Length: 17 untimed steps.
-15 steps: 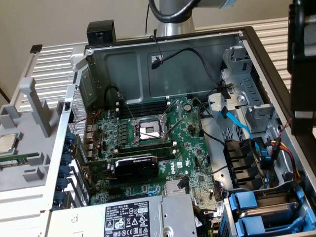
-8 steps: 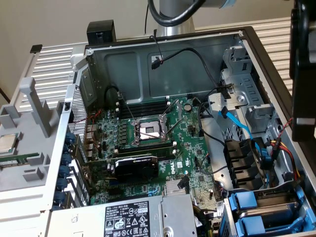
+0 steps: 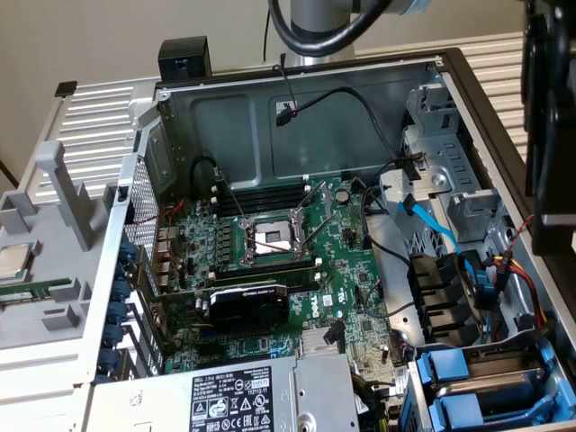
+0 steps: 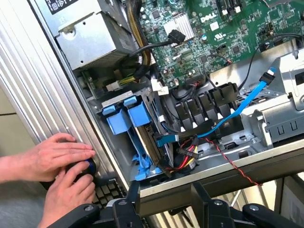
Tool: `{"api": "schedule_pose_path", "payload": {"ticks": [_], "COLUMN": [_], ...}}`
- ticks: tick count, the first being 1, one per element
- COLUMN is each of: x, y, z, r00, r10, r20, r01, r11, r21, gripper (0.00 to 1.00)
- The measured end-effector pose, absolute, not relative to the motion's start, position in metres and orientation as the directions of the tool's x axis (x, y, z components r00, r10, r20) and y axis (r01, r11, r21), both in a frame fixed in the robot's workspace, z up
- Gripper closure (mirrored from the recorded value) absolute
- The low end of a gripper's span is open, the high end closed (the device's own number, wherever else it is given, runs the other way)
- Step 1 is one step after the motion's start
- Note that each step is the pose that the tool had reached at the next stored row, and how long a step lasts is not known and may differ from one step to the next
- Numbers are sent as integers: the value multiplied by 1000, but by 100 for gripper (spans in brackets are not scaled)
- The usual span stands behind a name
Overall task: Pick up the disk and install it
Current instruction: 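Insert the first disk wire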
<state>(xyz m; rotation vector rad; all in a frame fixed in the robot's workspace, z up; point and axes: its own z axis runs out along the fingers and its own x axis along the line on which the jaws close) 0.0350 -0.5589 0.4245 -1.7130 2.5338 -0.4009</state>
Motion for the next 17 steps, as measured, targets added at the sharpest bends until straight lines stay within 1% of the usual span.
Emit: {"api": "schedule_pose_path", "payload": {"ticks": [13, 17], "x": [35, 35], "y": [-559, -559], "z": [424, 424], "r00": [-160, -157], "r10": [-982, -983], "r20": [98, 98], "r01": [-961, -962], "r11": [132, 130], "r21": [-243, -241], "gripper": [45, 45]}}
